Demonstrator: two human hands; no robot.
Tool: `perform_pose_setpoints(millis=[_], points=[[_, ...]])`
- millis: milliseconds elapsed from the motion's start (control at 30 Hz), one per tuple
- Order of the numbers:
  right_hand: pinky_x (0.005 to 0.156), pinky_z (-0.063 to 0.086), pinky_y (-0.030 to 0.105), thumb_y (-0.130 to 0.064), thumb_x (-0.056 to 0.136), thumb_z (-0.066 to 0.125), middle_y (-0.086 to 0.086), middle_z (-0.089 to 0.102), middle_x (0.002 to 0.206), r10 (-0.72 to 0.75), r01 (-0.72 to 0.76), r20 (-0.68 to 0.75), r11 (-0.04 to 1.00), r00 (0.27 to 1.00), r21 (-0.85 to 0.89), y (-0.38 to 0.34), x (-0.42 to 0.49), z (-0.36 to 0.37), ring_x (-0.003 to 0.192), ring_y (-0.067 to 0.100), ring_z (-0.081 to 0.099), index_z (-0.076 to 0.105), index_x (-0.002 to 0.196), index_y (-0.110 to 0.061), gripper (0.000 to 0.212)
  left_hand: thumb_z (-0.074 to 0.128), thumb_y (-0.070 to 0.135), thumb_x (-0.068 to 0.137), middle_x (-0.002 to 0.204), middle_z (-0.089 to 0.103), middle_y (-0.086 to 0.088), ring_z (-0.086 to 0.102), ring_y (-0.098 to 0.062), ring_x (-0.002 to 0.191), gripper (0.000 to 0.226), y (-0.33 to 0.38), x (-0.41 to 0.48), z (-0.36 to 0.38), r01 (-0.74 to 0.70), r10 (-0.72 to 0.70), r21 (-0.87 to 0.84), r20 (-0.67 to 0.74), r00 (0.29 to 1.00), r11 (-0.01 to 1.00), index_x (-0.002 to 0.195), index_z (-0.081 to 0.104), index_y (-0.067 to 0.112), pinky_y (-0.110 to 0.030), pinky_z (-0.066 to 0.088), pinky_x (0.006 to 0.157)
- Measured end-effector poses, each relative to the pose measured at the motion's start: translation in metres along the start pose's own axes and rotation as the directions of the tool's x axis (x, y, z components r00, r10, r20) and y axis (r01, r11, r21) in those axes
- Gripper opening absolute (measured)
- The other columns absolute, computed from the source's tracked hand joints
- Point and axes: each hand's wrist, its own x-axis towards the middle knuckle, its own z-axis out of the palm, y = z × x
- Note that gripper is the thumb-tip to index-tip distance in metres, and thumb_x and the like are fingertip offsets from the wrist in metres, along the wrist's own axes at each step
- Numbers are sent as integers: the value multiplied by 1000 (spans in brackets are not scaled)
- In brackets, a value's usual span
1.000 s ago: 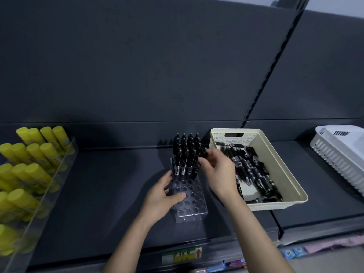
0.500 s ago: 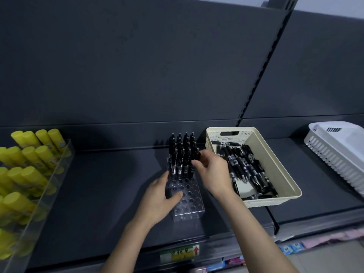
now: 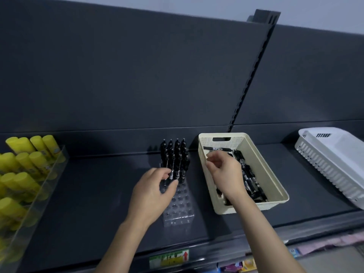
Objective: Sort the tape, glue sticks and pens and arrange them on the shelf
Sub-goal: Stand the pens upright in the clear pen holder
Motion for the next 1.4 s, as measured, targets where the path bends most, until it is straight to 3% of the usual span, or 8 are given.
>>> perform_pose_setpoints(millis=[333,533,667,800,933,1067,1167,1400], points=[[68,39,21,-8,84,59,1,68,91,-5,5,1,971,1000,-240,81,33,-83,85,18,62,69,94,-13,14,65,21,88,98,59,14,58,3,89,26,86,35,74,-45,72,-225,113,991,973,114,65,20,-7,45,76],[76,41,25,-3,83,55,9,65,104,-21,25,16,958,1000,-287,127,60,-109,98,24,58,65,113,-8,32,59,29,91,129,47,-2,48,-14,115,55,107,74,136,22,-33,40,285,958,999,140,41,14,-16,34,87],[60,38,17,-10,89,54,-7,64,88,186,-180,101,981,977,-69,146,62,-104,82,13,62,65,108,-14,22,63,26,89,133,43,-11,49,-21,115,64,105,88,164,60,-122,189,336,934,980,142,30,11,-23,42,90],[51,38,9,-9,91,50,-3,64,80,159,-152,110,986,981,-70,150,65,-101,63,0,52,65,98,-10,16,62,44,87,124,48,-14,53,-28,106,64,100,94,184,125,-257,353,358,898,927,132,33,10,-34,47,85],[52,33,20,-6,90,47,7,66,82,163,-151,120,983,979,-108,150,67,-100,66,15,55,63,95,-3,17,62,53,83,122,51,-13,53,-30,107,71,101,102,194,165,-336,474,303,892,865,131,33,9,-38,46,88],[53,29,24,-6,89,47,8,63,77,179,-168,107,981,978,-101,152,66,-100,67,20,54,61,87,-1,15,65,40,82,130,45,-15,51,-31,112,76,109,112,200,357,-472,362,307,826,861,138,27,6,-34,45,83],[51,26,24,-7,89,47,3,57,70,176,-166,104,981,979,-95,153,65,-100,63,19,52,58,79,-5,14,67,28,81,109,57,-9,57,-21,89,70,109,115,203,426,-495,267,311,811,865,134,30,2,-29,44,66],[44,33,9,-7,89,47,0,54,66,151,-139,105,984,983,-116,154,67,-100,53,3,44,52,74,-11,17,63,16,78,79,54,-6,54,-18,68,22,108,114,211,530,-505,-7,296,811,848,91,47,6,-29,39,57]])
